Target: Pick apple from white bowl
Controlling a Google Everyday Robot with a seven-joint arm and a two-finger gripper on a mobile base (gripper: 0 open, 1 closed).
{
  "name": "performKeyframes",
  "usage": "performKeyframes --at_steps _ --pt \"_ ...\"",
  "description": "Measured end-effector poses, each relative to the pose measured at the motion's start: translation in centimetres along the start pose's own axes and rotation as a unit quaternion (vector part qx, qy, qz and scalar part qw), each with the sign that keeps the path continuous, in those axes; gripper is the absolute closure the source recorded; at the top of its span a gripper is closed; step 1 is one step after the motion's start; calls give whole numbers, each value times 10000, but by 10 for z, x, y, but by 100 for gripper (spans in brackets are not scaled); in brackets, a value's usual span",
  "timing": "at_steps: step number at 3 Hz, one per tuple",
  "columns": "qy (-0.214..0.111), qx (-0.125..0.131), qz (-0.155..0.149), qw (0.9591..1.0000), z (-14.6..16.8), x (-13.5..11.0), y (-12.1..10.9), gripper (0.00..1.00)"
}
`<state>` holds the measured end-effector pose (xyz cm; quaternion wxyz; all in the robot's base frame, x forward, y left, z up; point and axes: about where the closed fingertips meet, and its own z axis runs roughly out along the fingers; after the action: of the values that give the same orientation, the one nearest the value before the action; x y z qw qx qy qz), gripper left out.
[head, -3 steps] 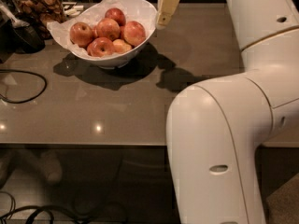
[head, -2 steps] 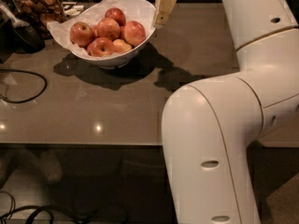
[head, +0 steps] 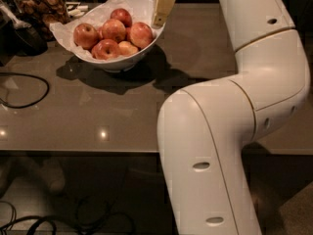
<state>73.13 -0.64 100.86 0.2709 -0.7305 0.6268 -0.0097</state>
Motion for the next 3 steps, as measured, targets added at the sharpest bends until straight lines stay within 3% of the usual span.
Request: performKeyframes --at_steps 3 --pt "77 -287 -6 9996 35 0 3 21"
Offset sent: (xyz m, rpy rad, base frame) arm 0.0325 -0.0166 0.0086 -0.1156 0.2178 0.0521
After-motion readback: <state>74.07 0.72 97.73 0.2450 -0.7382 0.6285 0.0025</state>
